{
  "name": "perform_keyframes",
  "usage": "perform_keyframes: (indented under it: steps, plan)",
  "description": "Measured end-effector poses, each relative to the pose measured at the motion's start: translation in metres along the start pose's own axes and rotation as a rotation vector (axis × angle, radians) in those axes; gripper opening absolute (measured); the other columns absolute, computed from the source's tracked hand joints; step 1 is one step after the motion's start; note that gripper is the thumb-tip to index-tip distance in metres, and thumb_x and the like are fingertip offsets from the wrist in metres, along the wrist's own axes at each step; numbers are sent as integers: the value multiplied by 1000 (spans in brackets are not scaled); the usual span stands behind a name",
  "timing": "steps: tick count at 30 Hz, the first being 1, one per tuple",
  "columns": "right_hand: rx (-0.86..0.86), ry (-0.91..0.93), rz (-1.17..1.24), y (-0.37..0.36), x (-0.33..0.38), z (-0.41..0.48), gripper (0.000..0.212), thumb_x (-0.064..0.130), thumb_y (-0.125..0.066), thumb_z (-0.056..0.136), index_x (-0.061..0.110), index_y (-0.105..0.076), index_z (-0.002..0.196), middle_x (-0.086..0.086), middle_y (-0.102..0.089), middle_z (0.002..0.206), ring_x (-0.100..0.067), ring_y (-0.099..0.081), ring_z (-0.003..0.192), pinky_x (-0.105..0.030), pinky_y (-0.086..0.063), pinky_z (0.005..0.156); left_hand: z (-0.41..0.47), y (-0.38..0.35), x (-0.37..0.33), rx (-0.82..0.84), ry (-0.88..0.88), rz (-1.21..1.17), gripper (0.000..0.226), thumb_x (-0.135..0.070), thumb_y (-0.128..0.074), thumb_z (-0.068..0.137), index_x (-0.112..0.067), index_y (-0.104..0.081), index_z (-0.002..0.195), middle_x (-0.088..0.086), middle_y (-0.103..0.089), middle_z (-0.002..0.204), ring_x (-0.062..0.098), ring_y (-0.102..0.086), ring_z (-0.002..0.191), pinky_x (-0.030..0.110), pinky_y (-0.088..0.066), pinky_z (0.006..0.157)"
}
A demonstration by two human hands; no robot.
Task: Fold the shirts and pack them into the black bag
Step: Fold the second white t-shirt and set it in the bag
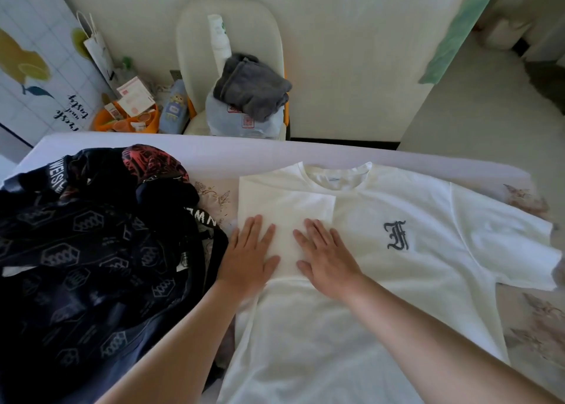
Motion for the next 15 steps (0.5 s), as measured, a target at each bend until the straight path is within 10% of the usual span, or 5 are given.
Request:
perform_keyframes:
  steps: [15]
  plan:
    - [-134,-572,226,48,-179,-187,44,26,-47,98,24,-46,142,-1,-38,154,-22,-39,138,-37,-30,110,25,91,-244,-4,-293,-360,46,-31,-46,97,-27,-44,143,-4,-45,146,20,-40,133,35,-33,108]
Point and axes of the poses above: each hand's wrist, its own z-axis towards the middle knuckle, its own y-axis out of the back of the hand, x = y × z, the point moved 6 cm from there along z, towards the middle knuckle
